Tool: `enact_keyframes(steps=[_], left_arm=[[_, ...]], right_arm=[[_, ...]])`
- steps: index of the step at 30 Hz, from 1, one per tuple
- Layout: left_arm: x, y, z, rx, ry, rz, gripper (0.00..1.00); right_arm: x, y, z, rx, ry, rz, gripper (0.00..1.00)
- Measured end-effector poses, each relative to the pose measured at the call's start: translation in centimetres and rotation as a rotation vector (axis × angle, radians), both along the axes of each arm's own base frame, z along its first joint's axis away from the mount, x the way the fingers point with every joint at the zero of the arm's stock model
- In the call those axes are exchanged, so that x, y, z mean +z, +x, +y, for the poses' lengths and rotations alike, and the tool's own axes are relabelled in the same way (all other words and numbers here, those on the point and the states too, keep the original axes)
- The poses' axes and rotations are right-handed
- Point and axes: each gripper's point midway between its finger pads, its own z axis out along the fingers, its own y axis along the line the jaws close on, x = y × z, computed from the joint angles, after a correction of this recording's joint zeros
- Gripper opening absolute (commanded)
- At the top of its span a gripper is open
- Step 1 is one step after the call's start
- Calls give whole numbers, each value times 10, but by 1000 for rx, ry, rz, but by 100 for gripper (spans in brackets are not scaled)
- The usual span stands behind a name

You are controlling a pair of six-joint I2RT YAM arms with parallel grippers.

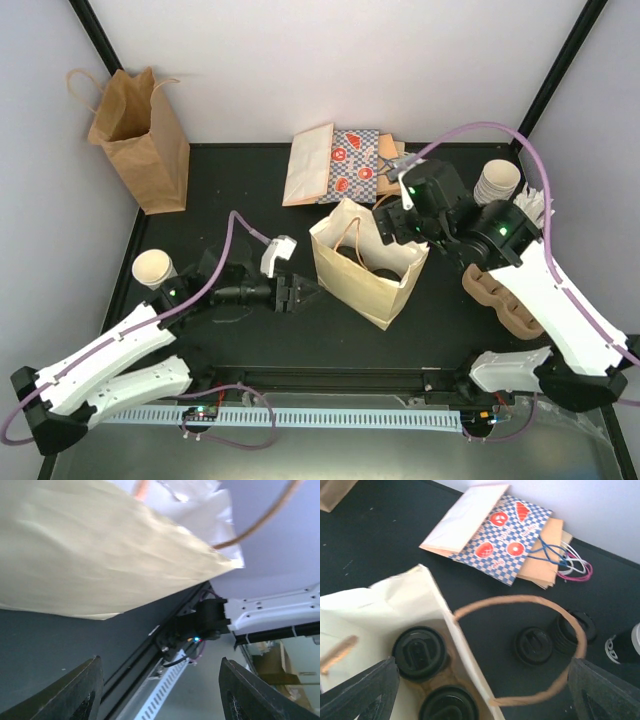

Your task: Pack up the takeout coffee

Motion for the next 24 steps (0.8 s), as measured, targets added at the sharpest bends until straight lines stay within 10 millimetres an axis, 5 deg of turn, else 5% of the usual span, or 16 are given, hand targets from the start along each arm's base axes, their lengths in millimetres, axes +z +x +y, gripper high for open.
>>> enact_keyframes(steps=[5, 9, 13, 17, 21, 24], left_arm=[[17, -17, -14, 2, -53, -23, 67], [22, -4, 0, 116, 17, -43, 70], [57, 14, 41, 308, 89, -110, 82], [83, 28, 111, 559, 174, -174, 83], [78, 29, 166, 725, 288, -191, 83], [61, 32, 168, 716, 346, -167, 83]], right_arm=[[-13, -5, -37, -104, 18, 18, 93], [-20, -13, -49, -131, 30, 25, 93], [-17, -25, -60, -138, 63, 8, 93], [-13, -35, -66, -131, 104, -13, 93], [-16, -37, -68, -135, 116, -14, 93], [-19, -35, -71, -162, 107, -17, 92]])
